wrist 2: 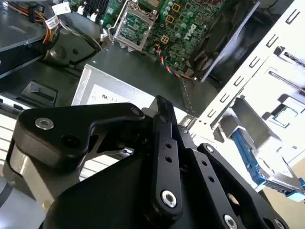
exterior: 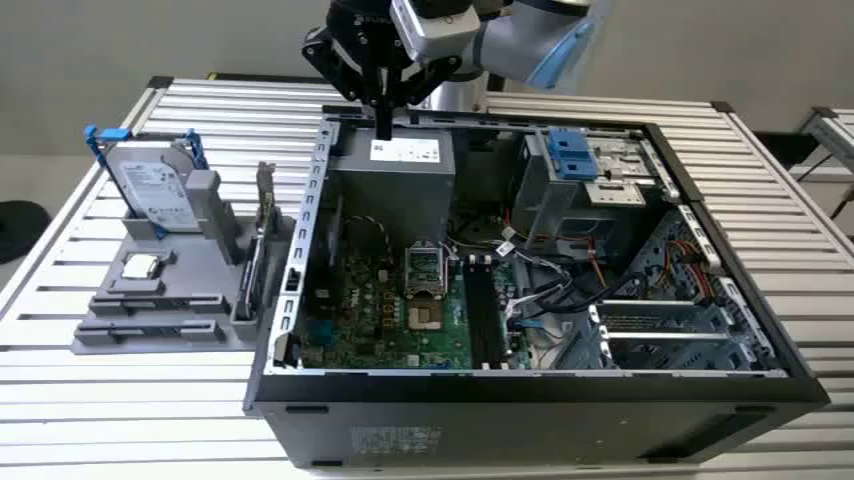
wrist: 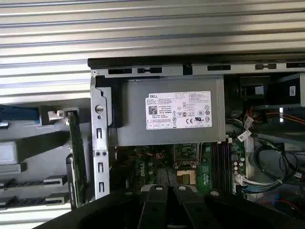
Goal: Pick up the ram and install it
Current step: 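Reach for the ram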
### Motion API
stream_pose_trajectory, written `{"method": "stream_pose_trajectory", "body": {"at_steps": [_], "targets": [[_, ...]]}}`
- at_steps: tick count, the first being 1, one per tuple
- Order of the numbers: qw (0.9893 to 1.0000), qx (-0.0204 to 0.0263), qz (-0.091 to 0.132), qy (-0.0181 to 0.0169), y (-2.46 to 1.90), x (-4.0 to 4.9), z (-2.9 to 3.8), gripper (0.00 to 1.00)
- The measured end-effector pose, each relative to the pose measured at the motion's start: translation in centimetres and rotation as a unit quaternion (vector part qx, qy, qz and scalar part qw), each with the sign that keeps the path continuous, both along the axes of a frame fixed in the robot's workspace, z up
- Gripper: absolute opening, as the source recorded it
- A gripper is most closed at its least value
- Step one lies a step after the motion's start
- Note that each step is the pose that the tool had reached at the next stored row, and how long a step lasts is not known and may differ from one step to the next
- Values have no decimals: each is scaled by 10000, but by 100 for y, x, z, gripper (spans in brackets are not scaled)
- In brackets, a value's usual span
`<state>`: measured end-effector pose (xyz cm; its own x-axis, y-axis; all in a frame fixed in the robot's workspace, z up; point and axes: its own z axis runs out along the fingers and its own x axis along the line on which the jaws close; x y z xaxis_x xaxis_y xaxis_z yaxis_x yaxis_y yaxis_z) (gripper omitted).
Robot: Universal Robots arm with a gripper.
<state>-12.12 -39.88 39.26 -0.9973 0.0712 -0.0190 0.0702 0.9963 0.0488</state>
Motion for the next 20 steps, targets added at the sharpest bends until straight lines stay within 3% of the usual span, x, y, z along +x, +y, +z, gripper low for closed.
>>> {"method": "stream_pose_trajectory", "body": {"at_steps": [20], "targets": [[10000, 0, 1, 0, 0, 0, 0, 0]]}}
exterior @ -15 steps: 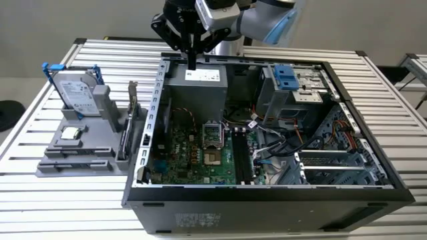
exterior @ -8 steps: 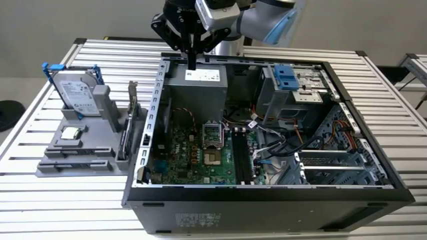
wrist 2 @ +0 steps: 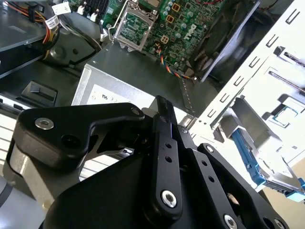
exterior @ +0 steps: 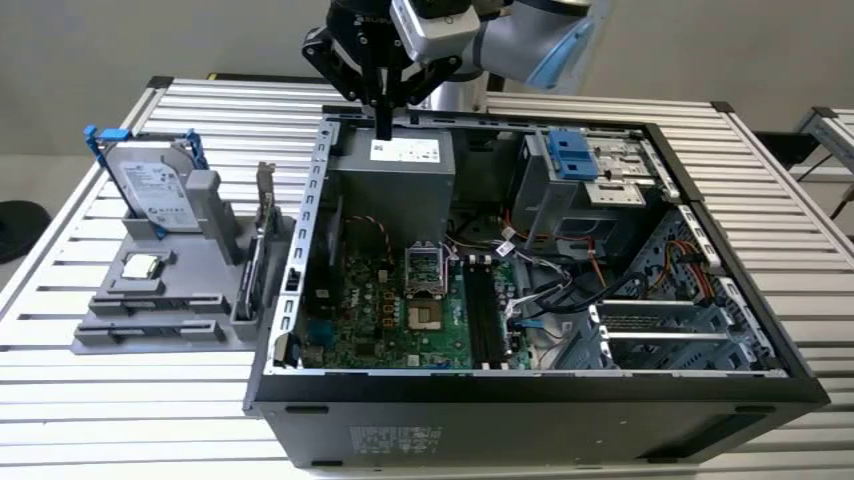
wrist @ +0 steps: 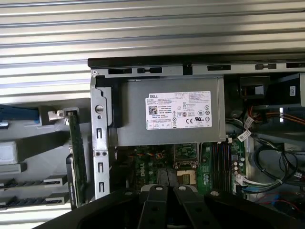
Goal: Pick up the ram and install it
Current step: 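Reach for the ram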
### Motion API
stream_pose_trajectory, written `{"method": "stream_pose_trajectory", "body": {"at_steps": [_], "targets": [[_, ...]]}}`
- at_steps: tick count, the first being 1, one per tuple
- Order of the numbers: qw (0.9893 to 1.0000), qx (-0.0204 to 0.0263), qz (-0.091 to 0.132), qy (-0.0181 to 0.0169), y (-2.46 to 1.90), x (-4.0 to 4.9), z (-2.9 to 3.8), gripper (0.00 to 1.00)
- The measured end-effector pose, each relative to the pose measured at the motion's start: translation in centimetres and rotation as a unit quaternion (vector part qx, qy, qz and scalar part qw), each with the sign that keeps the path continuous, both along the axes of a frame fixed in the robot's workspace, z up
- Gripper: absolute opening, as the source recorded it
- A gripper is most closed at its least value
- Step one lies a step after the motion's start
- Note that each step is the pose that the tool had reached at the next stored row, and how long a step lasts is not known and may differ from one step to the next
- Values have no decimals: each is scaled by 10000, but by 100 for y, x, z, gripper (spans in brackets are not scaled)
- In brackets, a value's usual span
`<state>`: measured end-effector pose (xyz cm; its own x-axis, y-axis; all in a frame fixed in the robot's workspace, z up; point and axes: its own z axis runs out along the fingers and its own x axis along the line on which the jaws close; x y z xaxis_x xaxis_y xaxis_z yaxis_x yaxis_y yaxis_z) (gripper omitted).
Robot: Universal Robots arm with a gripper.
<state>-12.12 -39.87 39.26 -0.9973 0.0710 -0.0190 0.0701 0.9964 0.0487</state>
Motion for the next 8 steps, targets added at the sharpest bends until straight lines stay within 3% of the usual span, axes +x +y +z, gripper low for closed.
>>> {"method": "stream_pose_trajectory", "body": {"at_steps": [8], "targets": [[10000, 0, 7, 0, -1, -90, 0, 0]]}}
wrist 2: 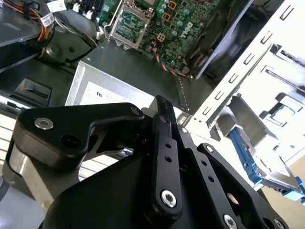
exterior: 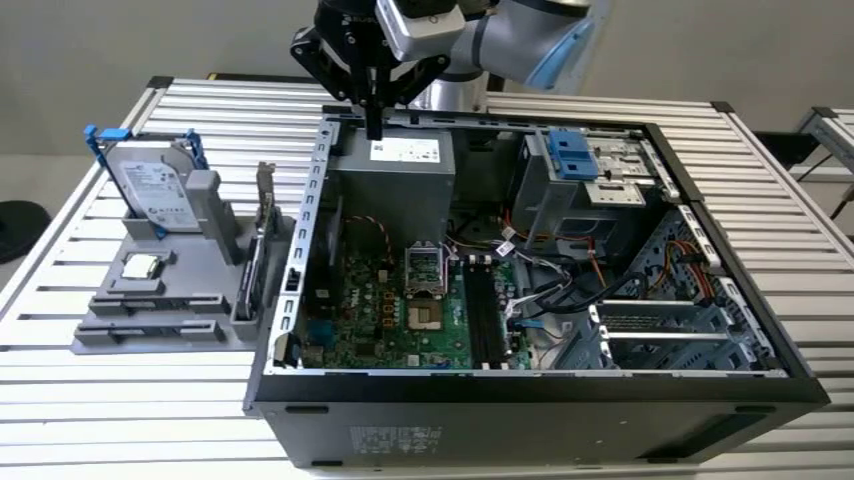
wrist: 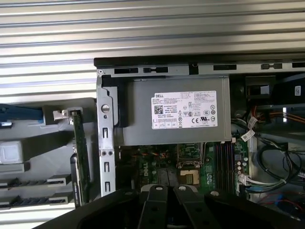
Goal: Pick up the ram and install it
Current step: 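Reach for the ram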
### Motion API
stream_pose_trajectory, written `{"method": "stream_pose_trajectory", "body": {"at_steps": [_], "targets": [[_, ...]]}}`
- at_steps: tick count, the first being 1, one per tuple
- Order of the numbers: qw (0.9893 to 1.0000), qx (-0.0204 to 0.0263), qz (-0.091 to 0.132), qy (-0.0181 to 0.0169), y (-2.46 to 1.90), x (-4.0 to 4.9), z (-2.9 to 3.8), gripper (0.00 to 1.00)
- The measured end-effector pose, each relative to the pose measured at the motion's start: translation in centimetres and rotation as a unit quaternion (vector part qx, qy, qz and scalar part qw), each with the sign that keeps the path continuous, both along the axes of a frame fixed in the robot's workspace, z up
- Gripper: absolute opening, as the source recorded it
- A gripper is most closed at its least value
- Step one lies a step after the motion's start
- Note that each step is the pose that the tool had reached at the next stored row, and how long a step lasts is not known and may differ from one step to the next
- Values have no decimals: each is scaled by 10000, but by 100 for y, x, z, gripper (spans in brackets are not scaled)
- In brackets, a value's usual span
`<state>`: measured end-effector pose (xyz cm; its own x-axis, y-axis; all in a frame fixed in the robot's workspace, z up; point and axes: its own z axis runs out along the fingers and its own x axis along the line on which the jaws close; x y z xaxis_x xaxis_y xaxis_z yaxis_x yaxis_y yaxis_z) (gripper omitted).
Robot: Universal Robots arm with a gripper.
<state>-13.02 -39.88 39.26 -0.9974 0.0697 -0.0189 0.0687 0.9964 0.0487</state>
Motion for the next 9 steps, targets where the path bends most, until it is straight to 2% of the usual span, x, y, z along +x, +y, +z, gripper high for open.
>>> {"method": "stream_pose_trajectory", "body": {"at_steps": [9], "targets": [[10000, 0, 14, -1, -2, -168, 0, 0]]}}
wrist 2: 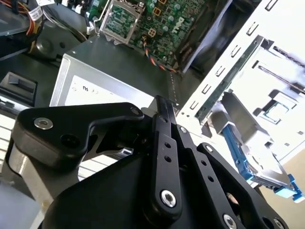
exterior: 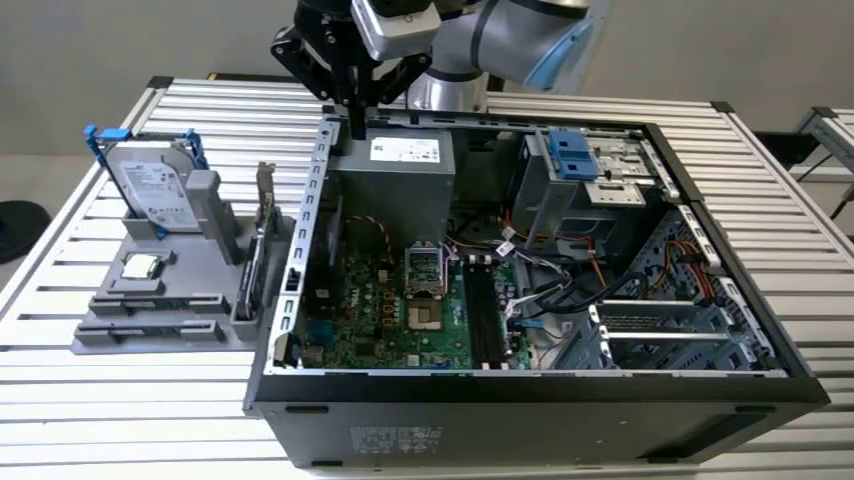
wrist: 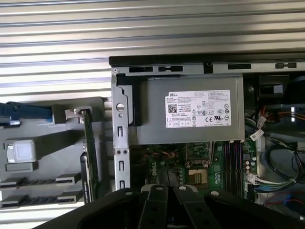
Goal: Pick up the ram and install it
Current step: 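Reach for the ram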
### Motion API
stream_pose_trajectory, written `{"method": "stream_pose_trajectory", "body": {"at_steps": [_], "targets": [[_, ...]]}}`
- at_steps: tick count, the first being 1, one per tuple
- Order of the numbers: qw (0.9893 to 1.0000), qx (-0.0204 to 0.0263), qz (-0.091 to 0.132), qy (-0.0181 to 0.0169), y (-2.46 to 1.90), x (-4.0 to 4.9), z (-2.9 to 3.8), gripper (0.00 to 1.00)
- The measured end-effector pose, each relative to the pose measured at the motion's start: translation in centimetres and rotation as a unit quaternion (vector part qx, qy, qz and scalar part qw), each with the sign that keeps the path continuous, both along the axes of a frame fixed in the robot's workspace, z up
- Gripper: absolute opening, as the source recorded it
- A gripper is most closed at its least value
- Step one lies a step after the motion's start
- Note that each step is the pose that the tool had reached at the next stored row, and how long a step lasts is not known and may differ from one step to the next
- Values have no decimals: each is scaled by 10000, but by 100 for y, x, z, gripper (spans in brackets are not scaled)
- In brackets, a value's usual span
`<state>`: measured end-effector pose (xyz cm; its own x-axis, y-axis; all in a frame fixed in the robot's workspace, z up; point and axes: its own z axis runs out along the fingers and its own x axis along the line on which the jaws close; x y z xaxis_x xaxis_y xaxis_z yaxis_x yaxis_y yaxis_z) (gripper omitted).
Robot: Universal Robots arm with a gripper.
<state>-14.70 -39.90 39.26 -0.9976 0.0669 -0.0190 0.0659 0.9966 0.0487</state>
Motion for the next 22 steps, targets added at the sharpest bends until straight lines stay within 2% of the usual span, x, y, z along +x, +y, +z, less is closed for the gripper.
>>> {"method": "stream_pose_trajectory", "body": {"at_steps": [11, 22], "targets": [[10000, 0, 23, 0, -2, -252, 0, 0], [10000, 0, 32, 0, -2, -440, -1, 0]]}}
